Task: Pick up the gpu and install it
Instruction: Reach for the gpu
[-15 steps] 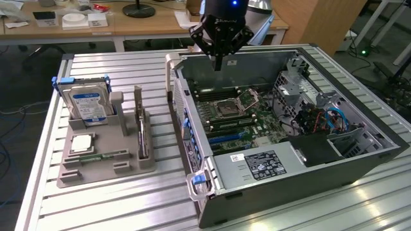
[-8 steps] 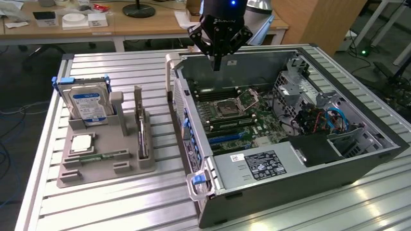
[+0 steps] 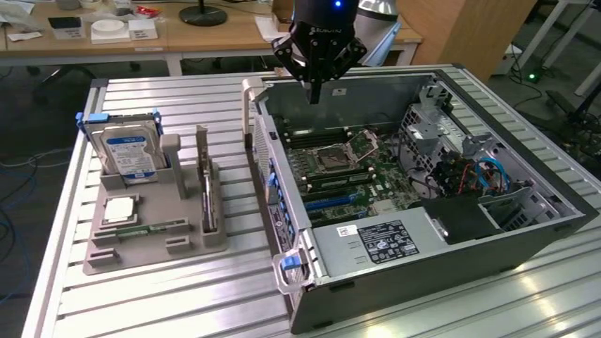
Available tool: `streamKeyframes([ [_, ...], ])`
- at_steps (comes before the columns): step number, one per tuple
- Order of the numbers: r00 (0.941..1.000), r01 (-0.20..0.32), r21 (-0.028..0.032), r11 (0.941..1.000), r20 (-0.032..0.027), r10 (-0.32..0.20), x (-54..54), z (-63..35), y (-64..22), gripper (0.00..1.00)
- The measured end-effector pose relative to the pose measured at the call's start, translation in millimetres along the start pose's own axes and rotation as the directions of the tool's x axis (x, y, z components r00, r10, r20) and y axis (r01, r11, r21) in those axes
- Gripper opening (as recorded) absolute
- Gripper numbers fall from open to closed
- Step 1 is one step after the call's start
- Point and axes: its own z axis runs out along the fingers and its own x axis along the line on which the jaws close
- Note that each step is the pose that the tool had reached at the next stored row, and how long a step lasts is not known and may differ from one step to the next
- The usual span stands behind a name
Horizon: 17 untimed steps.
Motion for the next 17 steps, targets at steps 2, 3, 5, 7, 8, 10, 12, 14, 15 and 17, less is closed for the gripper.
streamKeyframes([
  [2, 1.0000, 0.000, 0.0000, 1.0000, 0.0000, 0.000, 1.1, 0.0, -0.1, 0.11],
  [3, 1.0000, 0.000, 0.0000, 1.0000, 0.0000, 0.000, 1.6, 0.0, -0.1, 0.11],
  [5, 1.0000, 0.000, 0.0000, 1.0000, 0.0000, 0.000, 2.7, -0.1, -0.2, 0.11],
  [7, 1.0000, 0.000, -0.0001, 1.0000, 0.0001, 0.000, 3.7, -0.1, -0.3, 0.11],
  [8, 1.0000, 0.000, 0.0000, 1.0000, 0.0000, 0.000, 4.2, -0.1, -0.3, 0.11],
  [10, 1.0000, 0.000, 0.0000, 1.0000, 0.0000, 0.000, 5.3, -0.1, -0.4, 0.11],
  [12, 1.0000, 0.000, 0.0000, 1.0000, -0.0001, 0.000, 6.5, -0.2, -0.5, 0.11],
  [14, 1.0000, 0.000, 0.0000, 1.0000, 0.0000, 0.000, 7.9, -0.2, -0.6, 0.11],
  [15, 1.0000, 0.000, 0.0000, 1.0000, 0.0000, 0.000, 8.5, -0.2, -0.6, 0.11],
  [17, 1.0000, 0.000, 0.0000, 1.0000, 0.0000, 0.000, 9.9, -0.2, -0.7, 0.11],
])
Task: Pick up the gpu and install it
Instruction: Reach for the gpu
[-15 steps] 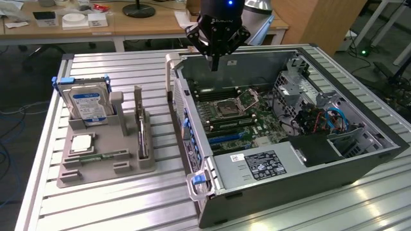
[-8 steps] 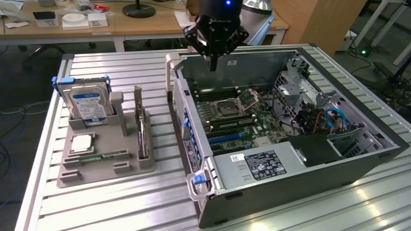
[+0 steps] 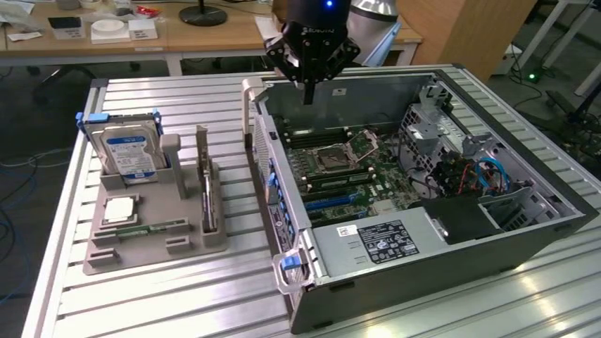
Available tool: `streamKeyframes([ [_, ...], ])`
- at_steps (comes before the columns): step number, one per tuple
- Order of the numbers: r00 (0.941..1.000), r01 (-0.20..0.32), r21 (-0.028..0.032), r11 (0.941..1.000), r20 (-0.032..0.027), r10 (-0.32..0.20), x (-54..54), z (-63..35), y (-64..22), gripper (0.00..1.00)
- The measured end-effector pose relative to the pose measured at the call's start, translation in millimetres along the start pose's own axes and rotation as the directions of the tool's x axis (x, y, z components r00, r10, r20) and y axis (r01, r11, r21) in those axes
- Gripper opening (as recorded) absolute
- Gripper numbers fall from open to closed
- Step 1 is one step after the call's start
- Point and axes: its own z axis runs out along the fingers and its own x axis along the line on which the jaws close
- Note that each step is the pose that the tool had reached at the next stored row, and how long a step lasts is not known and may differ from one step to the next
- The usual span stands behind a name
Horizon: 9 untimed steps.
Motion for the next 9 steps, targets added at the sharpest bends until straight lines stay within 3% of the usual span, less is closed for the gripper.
streamKeyframes([
  [9, 1.0000, 0.000, 0.0001, 1.0000, 0.0000, 0.000, 7.6, -0.2, -0.6, 0.11],
])
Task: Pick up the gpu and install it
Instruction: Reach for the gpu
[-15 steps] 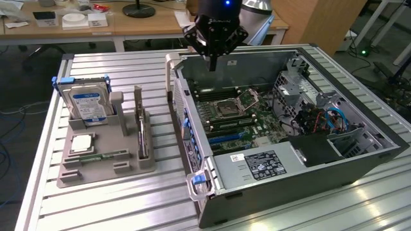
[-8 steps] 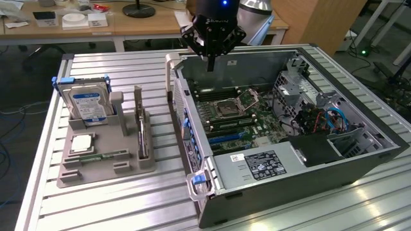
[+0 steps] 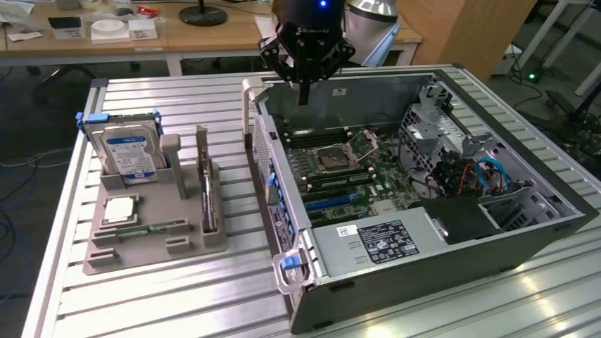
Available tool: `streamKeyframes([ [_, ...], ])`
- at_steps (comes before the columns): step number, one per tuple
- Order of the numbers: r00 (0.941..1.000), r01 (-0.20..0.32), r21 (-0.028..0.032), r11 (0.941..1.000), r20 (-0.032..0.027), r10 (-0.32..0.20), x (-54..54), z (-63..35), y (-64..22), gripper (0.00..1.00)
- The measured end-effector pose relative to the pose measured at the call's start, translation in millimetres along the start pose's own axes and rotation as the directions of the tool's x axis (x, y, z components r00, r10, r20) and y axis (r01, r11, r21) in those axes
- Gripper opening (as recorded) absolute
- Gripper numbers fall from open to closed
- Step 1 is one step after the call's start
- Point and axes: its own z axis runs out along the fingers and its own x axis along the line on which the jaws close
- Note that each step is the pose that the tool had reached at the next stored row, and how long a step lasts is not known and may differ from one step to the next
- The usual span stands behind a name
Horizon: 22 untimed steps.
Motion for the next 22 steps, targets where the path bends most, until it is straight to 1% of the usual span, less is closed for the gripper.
streamKeyframes([
  [22, 1.0000, 0.000, 0.0000, 1.0000, 0.0000, 0.000, 26.1, -0.7, -2.3, 0.11],
])
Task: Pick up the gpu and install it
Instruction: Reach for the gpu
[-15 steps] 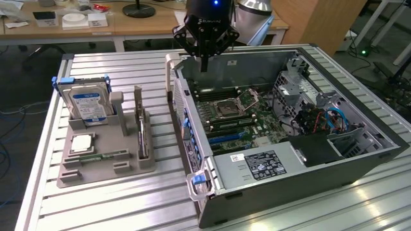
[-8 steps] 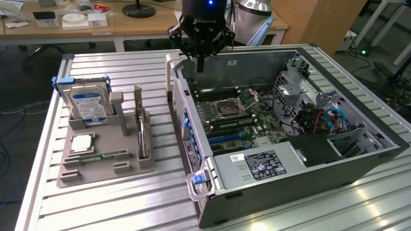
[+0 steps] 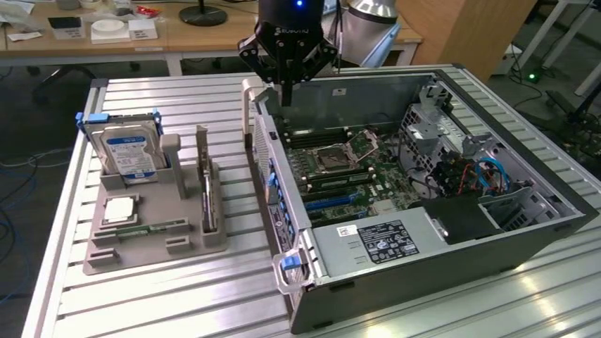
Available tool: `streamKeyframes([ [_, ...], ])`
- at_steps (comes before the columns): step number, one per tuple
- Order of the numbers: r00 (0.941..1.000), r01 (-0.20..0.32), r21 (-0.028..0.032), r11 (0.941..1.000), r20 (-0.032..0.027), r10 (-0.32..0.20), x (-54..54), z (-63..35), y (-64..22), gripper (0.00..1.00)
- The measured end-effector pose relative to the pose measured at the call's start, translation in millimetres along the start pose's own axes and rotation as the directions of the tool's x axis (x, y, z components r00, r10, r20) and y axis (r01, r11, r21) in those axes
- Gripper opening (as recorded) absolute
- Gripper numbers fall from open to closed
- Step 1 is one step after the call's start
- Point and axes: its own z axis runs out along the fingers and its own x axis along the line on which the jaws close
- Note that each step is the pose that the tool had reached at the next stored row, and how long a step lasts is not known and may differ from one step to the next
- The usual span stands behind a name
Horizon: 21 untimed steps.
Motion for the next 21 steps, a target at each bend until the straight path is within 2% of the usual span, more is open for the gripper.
streamKeyframes([
  [21, 1.0000, 0.000, -0.0001, 1.0000, 0.0000, 0.000, 25.7, -0.7, -2.6, 0.11],
])
